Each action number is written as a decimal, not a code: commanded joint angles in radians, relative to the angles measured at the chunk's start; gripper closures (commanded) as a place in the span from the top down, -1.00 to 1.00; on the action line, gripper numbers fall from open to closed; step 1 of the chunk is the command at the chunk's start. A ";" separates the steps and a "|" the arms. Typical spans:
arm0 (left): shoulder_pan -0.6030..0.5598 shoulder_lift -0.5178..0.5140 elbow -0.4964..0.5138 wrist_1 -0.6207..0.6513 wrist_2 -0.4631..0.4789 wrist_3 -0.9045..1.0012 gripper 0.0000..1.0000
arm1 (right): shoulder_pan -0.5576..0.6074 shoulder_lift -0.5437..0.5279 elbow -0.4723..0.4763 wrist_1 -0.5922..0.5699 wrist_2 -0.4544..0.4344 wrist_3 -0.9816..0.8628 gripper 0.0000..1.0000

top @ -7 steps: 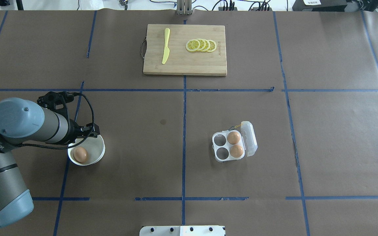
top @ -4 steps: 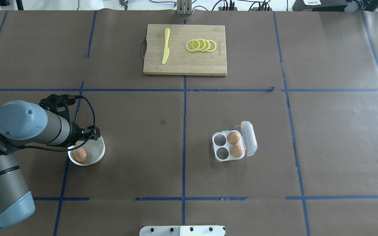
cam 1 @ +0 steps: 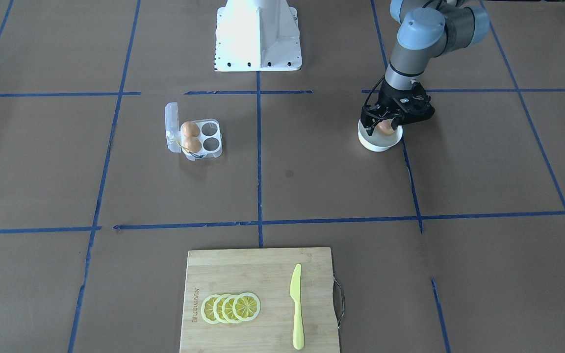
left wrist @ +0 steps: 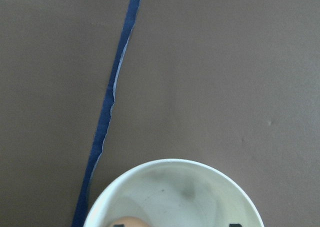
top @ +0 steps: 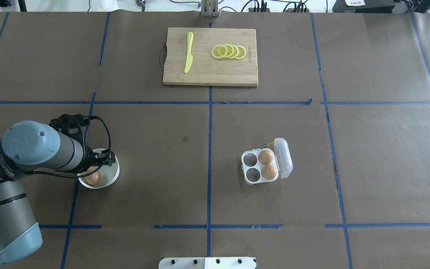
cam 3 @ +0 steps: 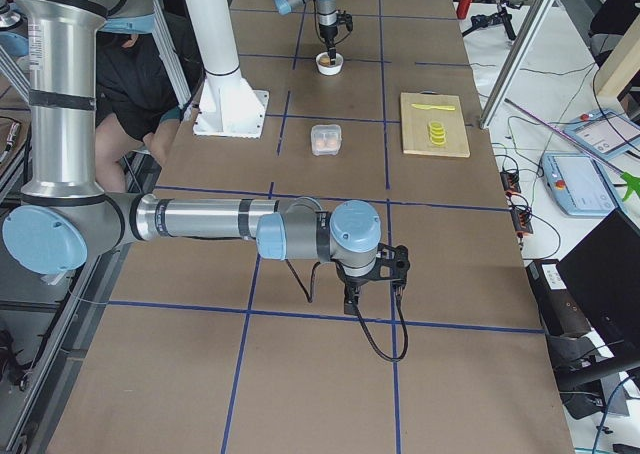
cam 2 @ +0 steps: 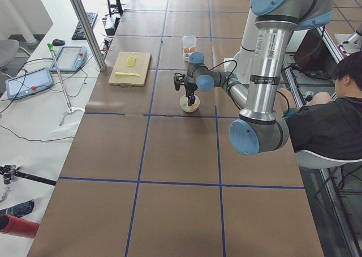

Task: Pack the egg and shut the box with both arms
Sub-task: 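Lower the left gripper into the bowl and close on the egg, then lift the brown egg out of the bowl with the left gripper, then carry the egg over the empty slot of the clear carton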

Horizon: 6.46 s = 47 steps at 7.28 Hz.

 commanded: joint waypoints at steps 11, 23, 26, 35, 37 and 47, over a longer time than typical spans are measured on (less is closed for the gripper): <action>0.030 -0.005 0.018 0.058 0.003 0.002 0.51 | 0.000 -0.001 -0.001 0.000 0.004 0.000 1.00; 0.032 -0.017 0.029 0.058 0.001 0.000 0.22 | 0.000 0.001 -0.004 0.000 0.003 0.000 1.00; 0.036 -0.017 0.028 0.058 0.001 0.002 0.20 | 0.000 0.001 0.004 0.000 0.003 0.002 1.00; -0.011 -0.020 -0.200 0.239 0.000 -0.003 -1.00 | 0.002 0.003 0.013 0.001 0.003 0.000 1.00; -0.051 -0.131 -0.192 0.241 0.001 -0.002 -1.00 | 0.002 0.003 0.013 0.001 0.003 0.000 1.00; 0.269 -0.644 0.500 -0.493 0.470 0.005 -1.00 | 0.000 0.001 0.027 0.001 0.006 0.002 1.00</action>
